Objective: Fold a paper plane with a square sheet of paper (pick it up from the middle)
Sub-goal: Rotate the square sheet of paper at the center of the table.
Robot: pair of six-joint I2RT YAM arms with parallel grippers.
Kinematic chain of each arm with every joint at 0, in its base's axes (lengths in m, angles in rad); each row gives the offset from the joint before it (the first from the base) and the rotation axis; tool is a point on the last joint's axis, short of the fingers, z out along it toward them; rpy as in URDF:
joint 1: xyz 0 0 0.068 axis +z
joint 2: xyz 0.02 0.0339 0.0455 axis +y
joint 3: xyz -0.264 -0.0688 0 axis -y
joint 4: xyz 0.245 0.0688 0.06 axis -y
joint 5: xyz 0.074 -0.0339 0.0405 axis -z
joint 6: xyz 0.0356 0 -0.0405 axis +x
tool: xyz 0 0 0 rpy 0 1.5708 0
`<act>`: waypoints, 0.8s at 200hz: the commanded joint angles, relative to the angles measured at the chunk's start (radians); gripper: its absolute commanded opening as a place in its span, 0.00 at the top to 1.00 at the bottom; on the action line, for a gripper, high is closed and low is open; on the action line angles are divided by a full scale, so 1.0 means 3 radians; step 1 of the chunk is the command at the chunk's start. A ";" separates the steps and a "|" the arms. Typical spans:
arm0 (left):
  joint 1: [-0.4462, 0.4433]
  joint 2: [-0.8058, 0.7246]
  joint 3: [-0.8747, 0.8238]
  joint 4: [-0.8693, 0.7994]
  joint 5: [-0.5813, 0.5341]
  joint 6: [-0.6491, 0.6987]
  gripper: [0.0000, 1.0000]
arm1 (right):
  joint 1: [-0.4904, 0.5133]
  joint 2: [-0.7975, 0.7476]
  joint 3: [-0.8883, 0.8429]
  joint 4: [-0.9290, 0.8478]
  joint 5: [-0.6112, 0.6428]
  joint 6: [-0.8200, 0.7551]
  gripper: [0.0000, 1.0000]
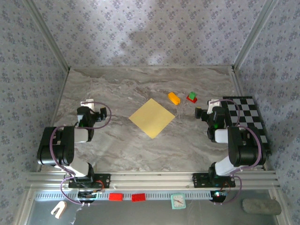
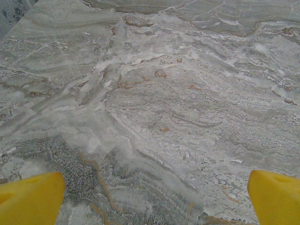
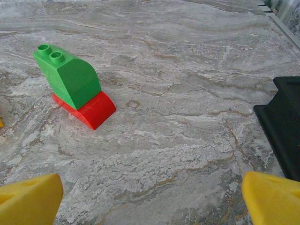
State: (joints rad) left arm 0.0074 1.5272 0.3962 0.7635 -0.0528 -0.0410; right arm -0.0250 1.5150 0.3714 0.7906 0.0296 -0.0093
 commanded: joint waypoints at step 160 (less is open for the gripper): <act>-0.0146 -0.1273 0.1238 -0.2556 0.0566 -0.1808 0.00 | 0.0377 -0.0470 0.2148 -0.3696 -0.0416 0.1442 0.00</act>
State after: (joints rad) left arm -0.0277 1.1259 0.7460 0.0761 -0.0490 -0.4477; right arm 0.0566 1.3136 0.9340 -0.1127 -0.0410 0.3511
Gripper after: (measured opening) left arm 0.998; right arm 0.998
